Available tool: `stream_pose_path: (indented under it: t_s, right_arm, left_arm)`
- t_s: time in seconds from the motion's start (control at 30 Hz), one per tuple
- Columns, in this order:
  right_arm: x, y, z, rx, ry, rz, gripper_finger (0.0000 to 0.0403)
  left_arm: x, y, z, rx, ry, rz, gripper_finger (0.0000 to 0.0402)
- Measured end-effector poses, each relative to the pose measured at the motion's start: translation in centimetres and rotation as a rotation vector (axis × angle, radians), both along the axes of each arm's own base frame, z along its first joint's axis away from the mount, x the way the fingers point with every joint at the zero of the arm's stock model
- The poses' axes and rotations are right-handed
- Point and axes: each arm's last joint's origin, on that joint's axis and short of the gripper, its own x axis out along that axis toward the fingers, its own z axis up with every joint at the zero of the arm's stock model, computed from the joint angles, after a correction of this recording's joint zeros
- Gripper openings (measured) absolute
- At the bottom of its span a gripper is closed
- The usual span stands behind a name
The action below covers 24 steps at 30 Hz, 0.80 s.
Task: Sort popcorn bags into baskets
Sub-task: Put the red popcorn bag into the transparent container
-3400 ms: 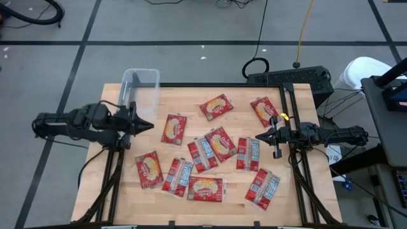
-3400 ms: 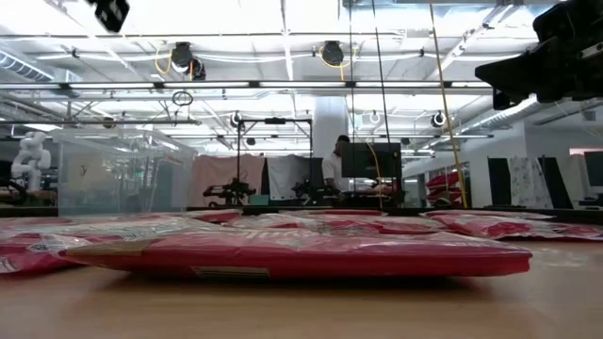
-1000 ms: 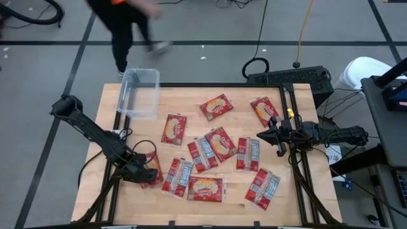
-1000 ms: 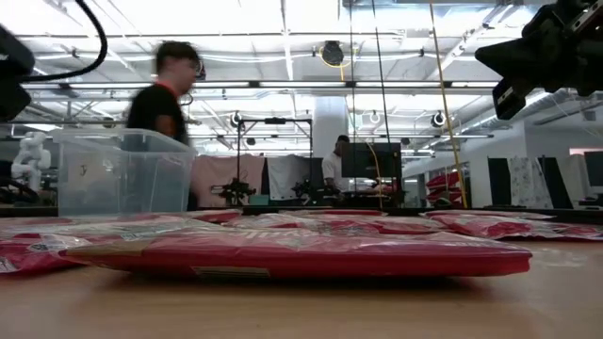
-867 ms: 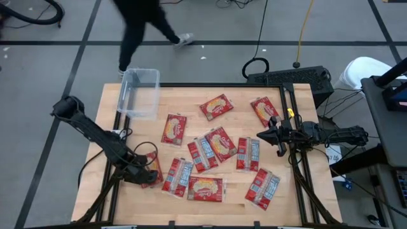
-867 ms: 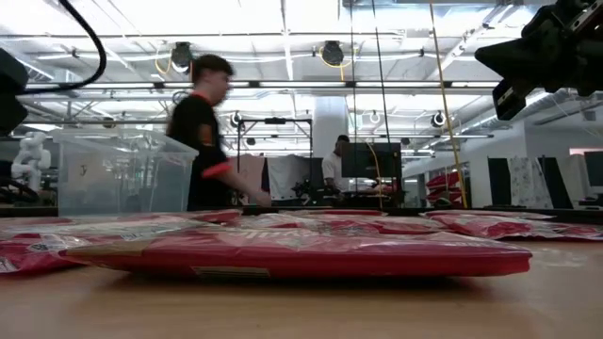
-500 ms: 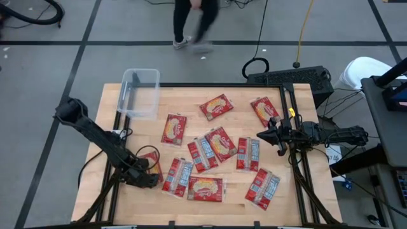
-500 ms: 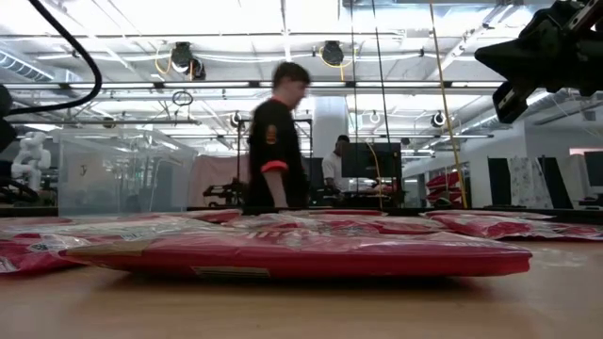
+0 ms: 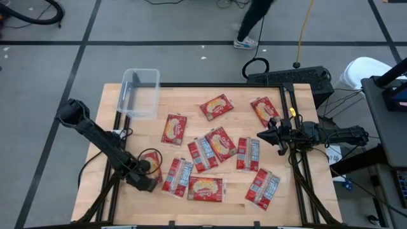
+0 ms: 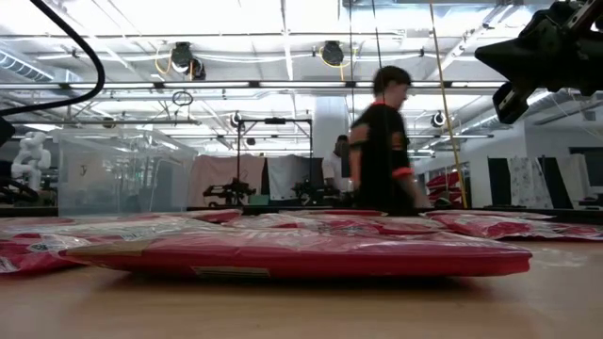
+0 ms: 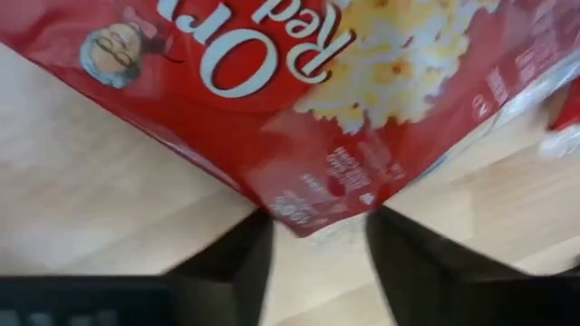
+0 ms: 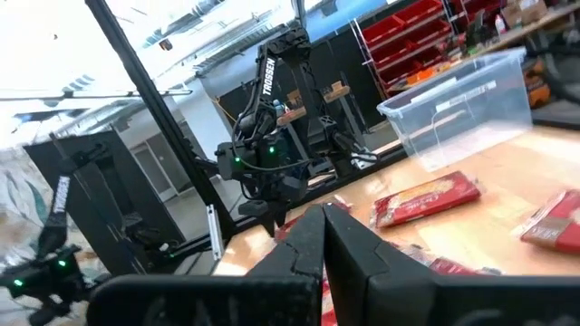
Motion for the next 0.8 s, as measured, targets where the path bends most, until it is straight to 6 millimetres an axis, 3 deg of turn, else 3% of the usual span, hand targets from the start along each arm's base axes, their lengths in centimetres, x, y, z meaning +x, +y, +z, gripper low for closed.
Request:
stream_pose_path:
  t_s: [0.13,0.2,0.33,0.53,0.8]
  right_arm:
    - [0.2,0.0,0.0,0.078,0.011,0.011,0.0]
    - [0.4,0.0,0.1,0.103,0.0,0.014,0.0]
    - [1.0,0.1,0.1,0.104,0.029,0.013,0.0]
    - [2.8,0.2,3.1,0.092,0.131,0.008,0.0]
    - [9.0,0.6,7.4,0.187,0.42,-0.072,0.0]
  left_arm:
    - [-0.3,0.3,-0.1,0.038,0.003,-0.074,0.0048]
    - [-0.3,0.3,-0.2,0.048,-0.009,-0.102,0.0014]
    - [-0.2,0.4,-0.1,0.057,-0.04,-0.151,0.0007]
    - [-0.6,1.3,0.8,0.142,-0.108,-0.154,0.0003]
    - [-0.9,2.8,2.6,0.295,-0.142,-0.255,0.0001]
